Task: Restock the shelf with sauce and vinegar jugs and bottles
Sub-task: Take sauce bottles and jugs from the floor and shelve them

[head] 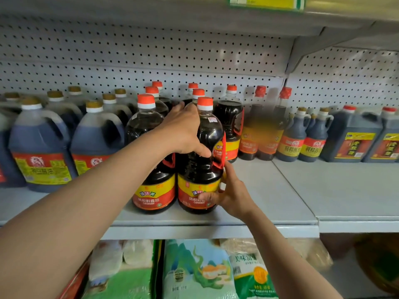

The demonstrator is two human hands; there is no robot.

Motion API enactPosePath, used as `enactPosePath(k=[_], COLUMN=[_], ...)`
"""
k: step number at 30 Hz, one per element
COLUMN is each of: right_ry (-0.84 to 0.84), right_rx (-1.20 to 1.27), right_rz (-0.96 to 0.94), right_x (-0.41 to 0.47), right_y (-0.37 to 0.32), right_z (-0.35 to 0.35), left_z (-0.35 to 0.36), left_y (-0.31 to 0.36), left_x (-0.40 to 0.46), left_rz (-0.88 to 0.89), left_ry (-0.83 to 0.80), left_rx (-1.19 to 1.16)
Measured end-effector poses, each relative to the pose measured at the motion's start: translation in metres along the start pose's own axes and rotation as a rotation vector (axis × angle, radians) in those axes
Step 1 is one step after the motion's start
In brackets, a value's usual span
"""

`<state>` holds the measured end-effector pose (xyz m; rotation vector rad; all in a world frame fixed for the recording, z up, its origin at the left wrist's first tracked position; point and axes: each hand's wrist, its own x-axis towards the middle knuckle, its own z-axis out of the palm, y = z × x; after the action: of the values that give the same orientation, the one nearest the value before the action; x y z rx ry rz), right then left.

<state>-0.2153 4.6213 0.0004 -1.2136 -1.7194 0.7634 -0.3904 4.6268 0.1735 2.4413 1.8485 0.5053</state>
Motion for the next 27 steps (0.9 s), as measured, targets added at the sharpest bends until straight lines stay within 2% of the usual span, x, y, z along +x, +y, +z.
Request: enactPosePath(k=[12,14,19,24,27], right_ry=[-0.008,0.016,0.117,0.235,0.274], right_rx=[-0.065,-0.150,-0.281,-0.442,-0.538], right_rz=[0.057,0.084,0.202,0.228,0.228], right_x=[-0.001,-0.004,-0.027,-0.074,-0.106], right_y=[-0.001,-0.008,-0.030,-0.057,-0.070], right_z=[0.002,0.003,0.008,0.007,0.015], left_z=[0.005,0.010,0.030,0.049,0.070], left_y=[0.002,0.005,0.004,-0.024,-0.045], left_x=[-0.003,-0.009,-0.048,-0.107,-0.148], left_rz=[0.004,0.007,0.106,0.251,0.210], left_ry=[0.008,0.066,0.325,0.405,0.334], left_rx=[0.045,0.041,0.104,-0.160,-0.344])
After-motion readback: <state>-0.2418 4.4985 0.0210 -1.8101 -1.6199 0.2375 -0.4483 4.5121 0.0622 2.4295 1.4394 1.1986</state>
